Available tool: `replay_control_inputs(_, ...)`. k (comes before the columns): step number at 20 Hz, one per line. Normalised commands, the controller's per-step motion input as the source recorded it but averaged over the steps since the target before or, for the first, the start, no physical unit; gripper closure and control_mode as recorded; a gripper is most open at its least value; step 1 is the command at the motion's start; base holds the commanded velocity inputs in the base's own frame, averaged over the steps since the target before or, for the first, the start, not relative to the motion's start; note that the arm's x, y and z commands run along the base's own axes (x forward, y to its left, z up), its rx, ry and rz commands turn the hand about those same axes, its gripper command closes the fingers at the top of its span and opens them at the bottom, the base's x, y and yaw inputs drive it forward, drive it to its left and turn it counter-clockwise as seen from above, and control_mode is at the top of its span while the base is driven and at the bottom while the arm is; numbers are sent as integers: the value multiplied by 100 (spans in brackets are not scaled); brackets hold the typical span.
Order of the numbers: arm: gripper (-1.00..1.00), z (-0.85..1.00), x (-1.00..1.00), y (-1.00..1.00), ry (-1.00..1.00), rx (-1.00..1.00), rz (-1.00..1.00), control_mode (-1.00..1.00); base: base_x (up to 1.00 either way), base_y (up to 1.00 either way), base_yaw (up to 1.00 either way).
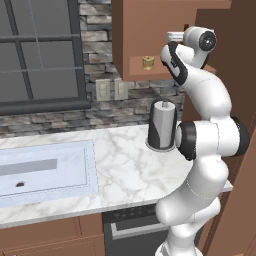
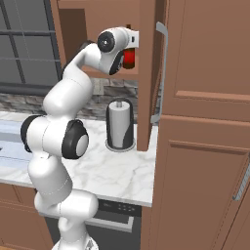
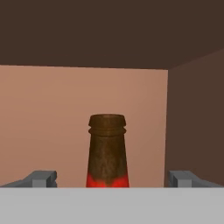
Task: Get the candle and the beer from the cabinet and move them to the dining counter.
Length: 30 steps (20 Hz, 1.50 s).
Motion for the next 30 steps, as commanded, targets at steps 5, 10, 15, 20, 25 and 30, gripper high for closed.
replay_control_inputs(5, 100, 0, 0, 0, 0, 0, 0, -100, 0, 0, 0)
replay_control_inputs(10, 100, 0, 0, 0, 0, 0, 0, -100, 0, 0, 0)
replay_control_inputs(15, 100, 0, 0, 0, 0, 0, 0, -100, 0, 0, 0)
replay_control_inputs(20, 100, 0, 0, 0, 0, 0, 0, -100, 0, 0, 0)
replay_control_inputs(25, 100, 0, 0, 0, 0, 0, 0, -100, 0, 0, 0)
replay_control_inputs(30, 100, 0, 0, 0, 0, 0, 0, -100, 0, 0, 0)
